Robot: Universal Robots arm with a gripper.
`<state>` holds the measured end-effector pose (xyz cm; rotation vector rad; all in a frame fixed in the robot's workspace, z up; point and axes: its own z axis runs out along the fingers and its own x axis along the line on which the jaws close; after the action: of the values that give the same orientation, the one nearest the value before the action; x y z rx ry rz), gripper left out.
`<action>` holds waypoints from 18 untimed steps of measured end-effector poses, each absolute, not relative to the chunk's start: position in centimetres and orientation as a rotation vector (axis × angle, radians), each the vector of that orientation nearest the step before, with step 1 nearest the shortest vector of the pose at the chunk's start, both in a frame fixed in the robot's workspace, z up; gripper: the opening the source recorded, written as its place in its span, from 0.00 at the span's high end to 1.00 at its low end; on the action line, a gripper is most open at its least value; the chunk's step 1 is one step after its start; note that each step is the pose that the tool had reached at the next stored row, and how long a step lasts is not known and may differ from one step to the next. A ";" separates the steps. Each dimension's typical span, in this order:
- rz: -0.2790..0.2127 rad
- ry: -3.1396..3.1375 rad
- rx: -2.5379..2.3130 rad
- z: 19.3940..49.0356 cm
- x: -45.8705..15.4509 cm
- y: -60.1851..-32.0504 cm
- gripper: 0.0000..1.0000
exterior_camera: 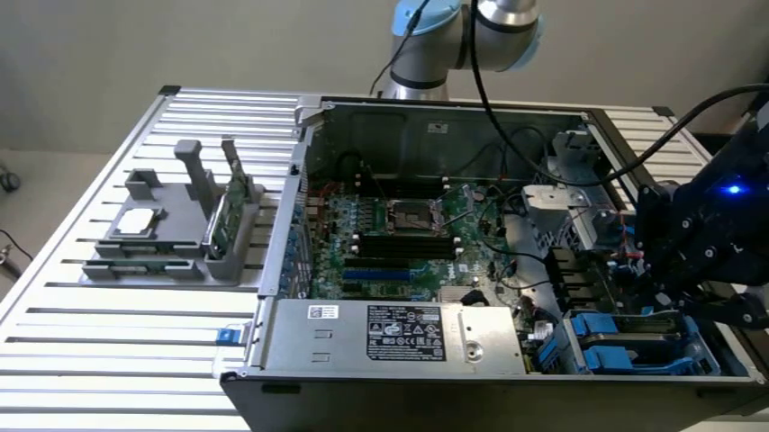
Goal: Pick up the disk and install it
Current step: 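Insert the first disk wire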
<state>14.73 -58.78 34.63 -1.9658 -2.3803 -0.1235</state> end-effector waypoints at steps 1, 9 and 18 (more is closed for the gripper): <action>-0.124 -2.371 -1.978 34.6 14.7 -58.8 0.84; -0.111 -2.277 -2.107 34.6 14.7 -58.8 0.84; -0.038 -2.241 -2.216 34.6 14.8 -58.8 0.84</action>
<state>14.76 -58.78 34.63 -2.2156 -2.2410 -0.0378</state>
